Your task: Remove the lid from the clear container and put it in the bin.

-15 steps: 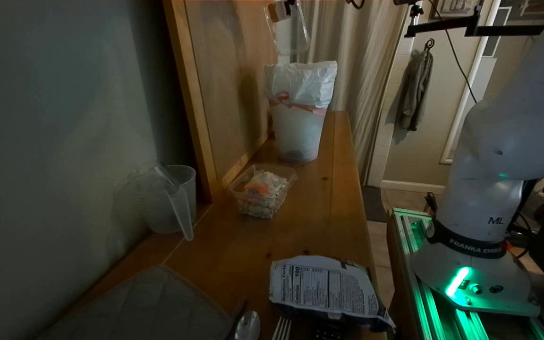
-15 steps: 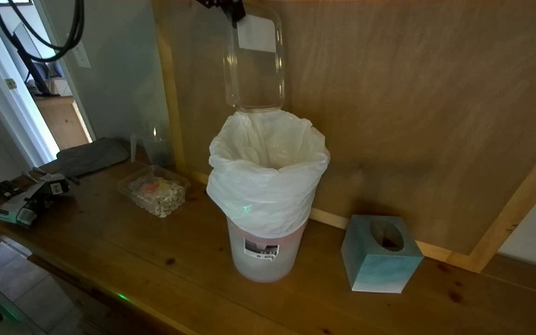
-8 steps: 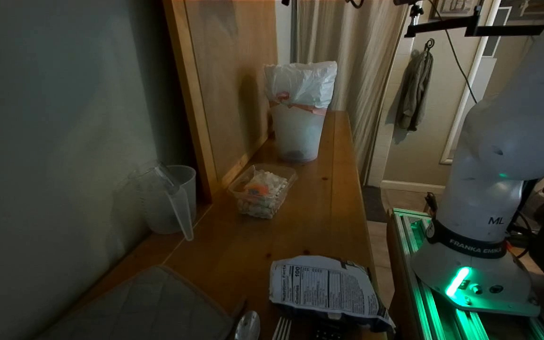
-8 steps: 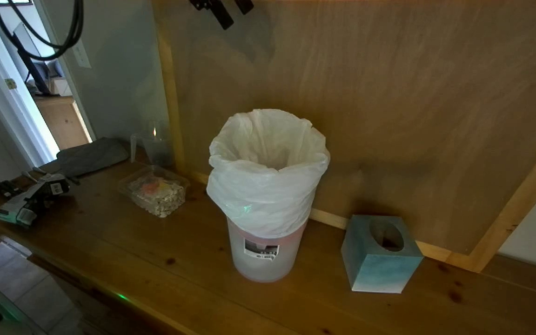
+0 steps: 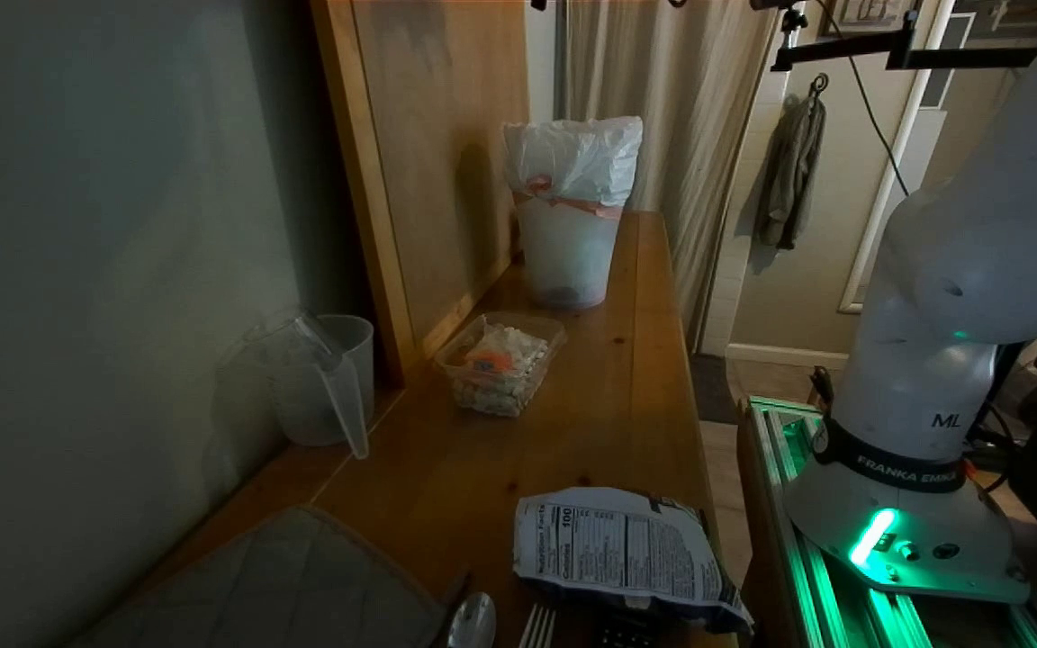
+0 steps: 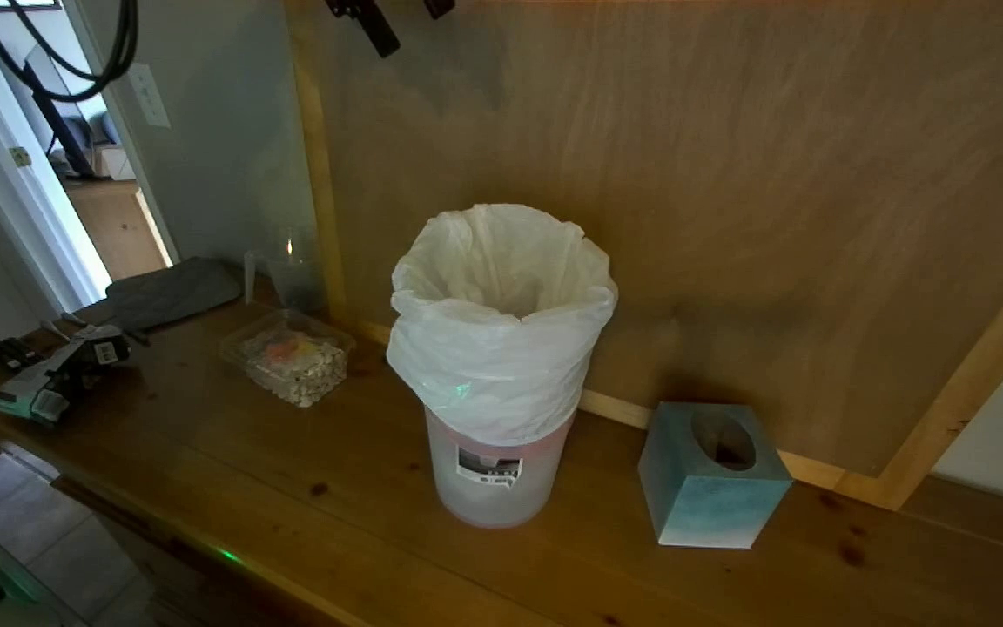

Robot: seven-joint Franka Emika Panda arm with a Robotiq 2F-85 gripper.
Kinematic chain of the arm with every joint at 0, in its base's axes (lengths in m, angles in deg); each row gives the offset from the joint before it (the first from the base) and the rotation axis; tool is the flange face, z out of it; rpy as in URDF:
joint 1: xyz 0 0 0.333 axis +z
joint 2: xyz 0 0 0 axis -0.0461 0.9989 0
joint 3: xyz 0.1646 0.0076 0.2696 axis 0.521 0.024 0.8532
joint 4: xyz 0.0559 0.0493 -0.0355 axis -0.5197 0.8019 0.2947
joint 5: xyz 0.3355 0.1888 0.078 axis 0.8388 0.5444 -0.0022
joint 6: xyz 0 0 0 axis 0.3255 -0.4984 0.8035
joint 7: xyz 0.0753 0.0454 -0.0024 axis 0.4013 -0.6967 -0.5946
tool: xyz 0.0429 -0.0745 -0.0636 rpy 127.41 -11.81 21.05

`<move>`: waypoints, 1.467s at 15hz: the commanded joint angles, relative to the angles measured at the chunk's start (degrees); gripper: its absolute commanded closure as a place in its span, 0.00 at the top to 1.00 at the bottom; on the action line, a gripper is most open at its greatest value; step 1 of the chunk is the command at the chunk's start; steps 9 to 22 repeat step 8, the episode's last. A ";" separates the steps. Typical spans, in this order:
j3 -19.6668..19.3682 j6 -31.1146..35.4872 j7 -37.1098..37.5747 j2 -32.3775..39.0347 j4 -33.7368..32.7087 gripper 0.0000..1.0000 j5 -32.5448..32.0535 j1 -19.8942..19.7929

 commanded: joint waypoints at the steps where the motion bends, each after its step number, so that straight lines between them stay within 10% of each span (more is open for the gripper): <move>1: -0.11 -7.88 2.12 1.57 -3.99 1.00 5.38 1.14; 22: -0.35 -10.15 2.16 0.62 -2.94 1.00 6.47 1.59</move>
